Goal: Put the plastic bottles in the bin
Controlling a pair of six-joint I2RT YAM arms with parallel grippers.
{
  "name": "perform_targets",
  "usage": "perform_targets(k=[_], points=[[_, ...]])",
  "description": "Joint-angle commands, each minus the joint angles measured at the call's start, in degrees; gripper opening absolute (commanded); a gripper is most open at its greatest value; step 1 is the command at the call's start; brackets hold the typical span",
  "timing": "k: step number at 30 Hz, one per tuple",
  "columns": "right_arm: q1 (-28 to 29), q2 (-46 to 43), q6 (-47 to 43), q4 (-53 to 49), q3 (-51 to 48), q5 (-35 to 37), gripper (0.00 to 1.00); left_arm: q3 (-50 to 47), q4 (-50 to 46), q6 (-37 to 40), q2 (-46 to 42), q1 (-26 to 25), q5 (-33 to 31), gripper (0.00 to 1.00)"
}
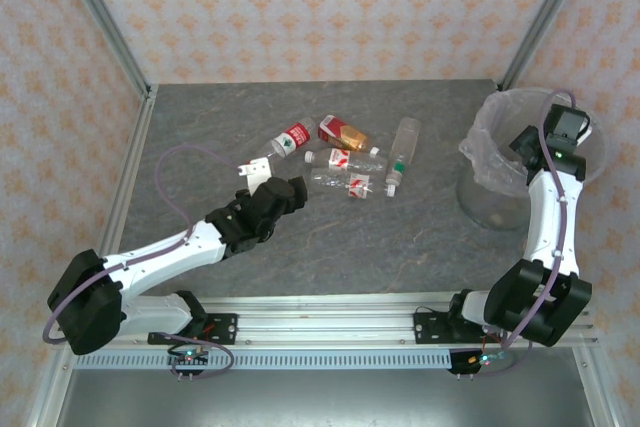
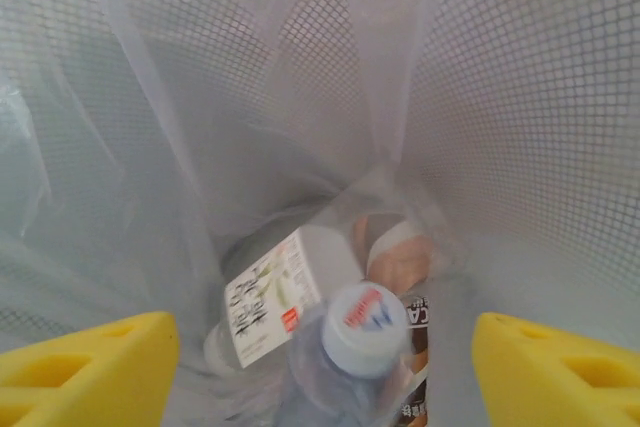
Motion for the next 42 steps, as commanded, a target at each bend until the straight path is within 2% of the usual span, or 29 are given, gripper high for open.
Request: perform_targets(k=[1,5,8,25,37,39,42], points=[[-0.3,0.0,1.1,-3.0,1.6,3.3,0.88,0.2,-1.8,-1.7,-0.2,0.6,-2.4,1.0],[-0.3,-0.8,2.0,-3.2,2.0,2.5,0.97,-0.1,-1.8,-2.1,-0.3,0.9,-2.2,1.0],[-0.3,-1.8,2.4,-3.1,1.9,1.7,1.0,-0.4,-1.7,-2.3,-0.5,1.3,-1.8,1.0],[0.2,-9.0,3.8,-4.9,2.8,-2.8,0.99,-2.5,-1.1,-5.7,-1.0,4.2,-0.8,1.0],[5.9,-14.5,7.5,-5.9,5.6,-5.6,0.99,-4.4,-1.6,-4.5,-3.5,7.6,-2.0,1.0],[6.4,-16.1,9.2,-4.9,5.7,-8.1,0.99,-4.3,-2.1,-4.0,-3.8,8.3,-2.1,1.0],[6.6,-18.4,11.3,-1.7,4.9,-15.4,0.99,-3.9,-2.5,-2.5,-4.0,9.7,-1.1,1.0]])
